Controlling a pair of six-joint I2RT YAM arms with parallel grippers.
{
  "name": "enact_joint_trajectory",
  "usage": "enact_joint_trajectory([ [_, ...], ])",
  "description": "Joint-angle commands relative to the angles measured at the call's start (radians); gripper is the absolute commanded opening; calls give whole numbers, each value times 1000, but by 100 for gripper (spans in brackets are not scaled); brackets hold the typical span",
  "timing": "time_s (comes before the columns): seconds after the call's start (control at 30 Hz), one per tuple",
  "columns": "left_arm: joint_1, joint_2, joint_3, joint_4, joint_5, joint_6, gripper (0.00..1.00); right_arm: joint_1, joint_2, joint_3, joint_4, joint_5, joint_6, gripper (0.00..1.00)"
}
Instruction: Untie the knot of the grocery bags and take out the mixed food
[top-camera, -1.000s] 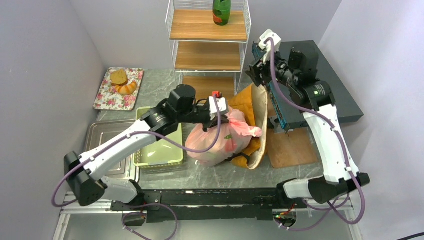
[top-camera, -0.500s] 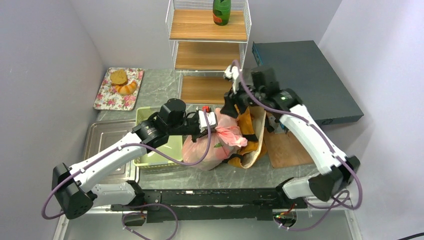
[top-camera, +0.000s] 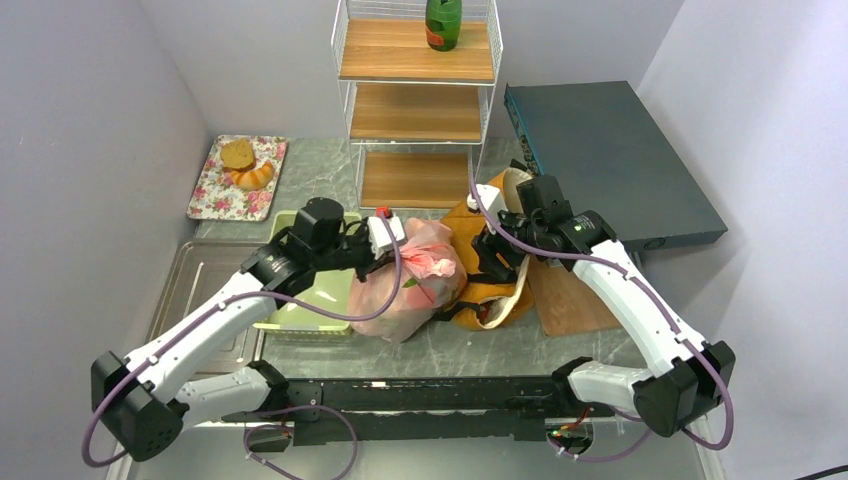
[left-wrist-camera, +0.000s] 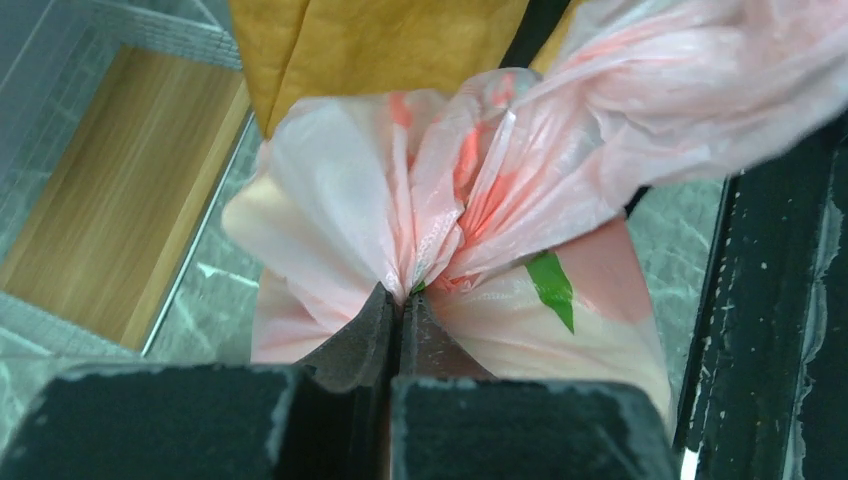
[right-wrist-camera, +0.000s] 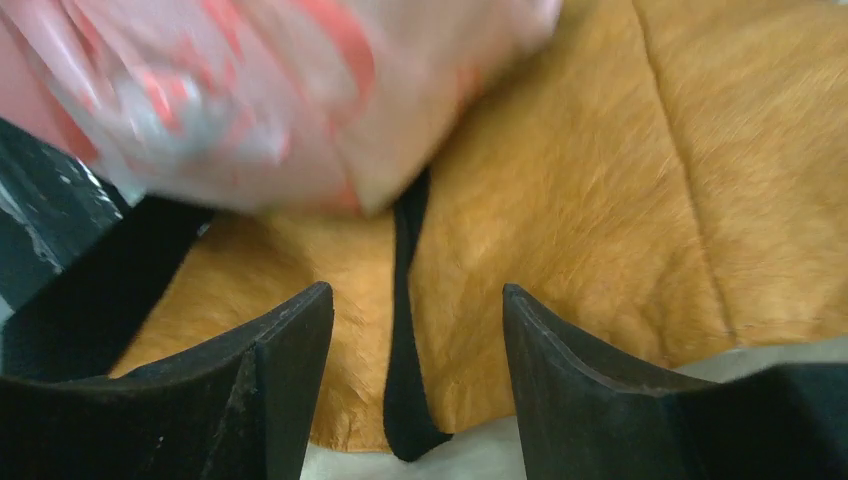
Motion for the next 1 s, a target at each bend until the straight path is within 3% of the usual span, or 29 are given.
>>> enact_joint_trajectory([
  [0.0, 24, -90, -40, -58, -66, 18, 0, -31, -3, -30, -73, 84, -86, 65],
  [0.17, 52, -85, -79, -41, -136, -87, 0, -61, -32, -75, -66, 82, -108, 66],
  [0.37, 35, -63, -90, 30, -63, -112, 3, -59, -50, 7, -56, -61, -76, 68],
  [0.4, 27, -57, -77, 23, -34, -92, 10, -57, -50, 22, -51, -82, -70, 68],
  [0.53, -13, -52, -8, -33, 78, -4, 59, -53, -32, 93, -50, -169, -61, 69],
  [0.67, 16, -78, 84, -101, 100, 31, 80, -40, -16, 178, -36, -252, -50, 70],
  [0.77, 93, -121, 136, -156, 142, 32, 81, -9, 1, 247, -1, -268, -22, 71],
  [0.97, 168, -235, 136, -335, 201, 57, 74, 101, 97, 372, 68, -223, -34, 69],
])
